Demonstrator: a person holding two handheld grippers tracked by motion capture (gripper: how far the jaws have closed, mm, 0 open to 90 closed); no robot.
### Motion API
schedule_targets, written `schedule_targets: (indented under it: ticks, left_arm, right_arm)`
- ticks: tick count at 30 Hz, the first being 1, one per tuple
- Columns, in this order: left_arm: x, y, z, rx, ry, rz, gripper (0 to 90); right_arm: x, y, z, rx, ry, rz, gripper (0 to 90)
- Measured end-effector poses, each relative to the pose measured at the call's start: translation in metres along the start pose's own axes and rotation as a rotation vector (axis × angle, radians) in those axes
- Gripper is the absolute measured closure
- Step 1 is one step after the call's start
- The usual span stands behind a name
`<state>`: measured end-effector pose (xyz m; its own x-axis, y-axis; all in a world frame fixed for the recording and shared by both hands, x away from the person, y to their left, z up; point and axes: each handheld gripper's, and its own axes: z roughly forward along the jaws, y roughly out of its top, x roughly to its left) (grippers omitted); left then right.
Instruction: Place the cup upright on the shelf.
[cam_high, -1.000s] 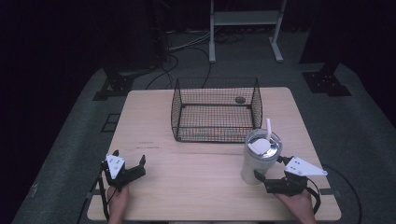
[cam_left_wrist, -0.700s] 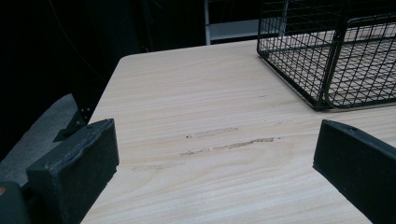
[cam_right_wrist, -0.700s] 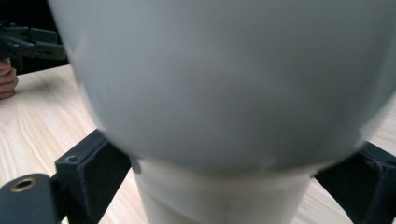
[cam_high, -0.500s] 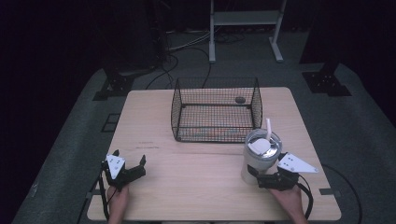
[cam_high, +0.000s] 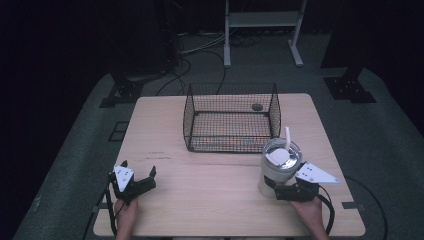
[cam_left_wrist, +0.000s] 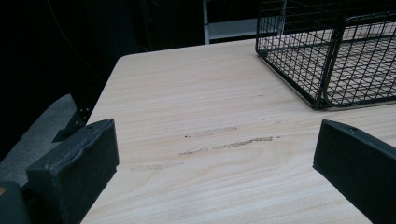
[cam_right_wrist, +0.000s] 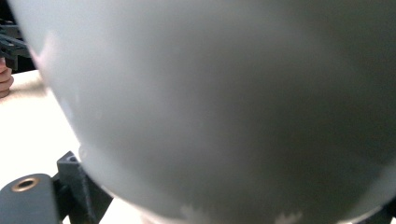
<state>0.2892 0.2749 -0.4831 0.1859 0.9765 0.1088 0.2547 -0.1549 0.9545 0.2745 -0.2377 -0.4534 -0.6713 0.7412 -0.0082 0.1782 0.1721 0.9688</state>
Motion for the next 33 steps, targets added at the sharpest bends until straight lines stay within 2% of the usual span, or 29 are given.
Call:
schedule_targets:
  ticks: [10,16,21,25,33]
  left_arm:
    - [0.0,0.0,0.0,-0.001,-0.001,-0.001,0.0]
    - [0.0,0.0,0.0,-0.003,-0.001,-0.005,0.0]
    - [0.0,0.0,0.0,-0.003,-0.002,-0.005,0.0]
    - [0.0,0.0,-0.001,-0.008,-0.004,-0.007,0.0]
    - [0.0,0.0,-0.001,-0.008,-0.005,-0.002,0.0]
  right_arm:
    - [0.001,0.004,0.001,0.025,-0.001,-0.007,8.3]
    - [0.002,0.007,0.003,0.012,0.034,0.013,8.4]
    - [0.003,0.011,0.005,-0.001,0.042,0.01,8.4]
    - [0.004,0.01,0.009,0.037,0.047,0.0,8.6]
    - [0.0,0.011,0.006,-0.017,0.06,0.037,8.6]
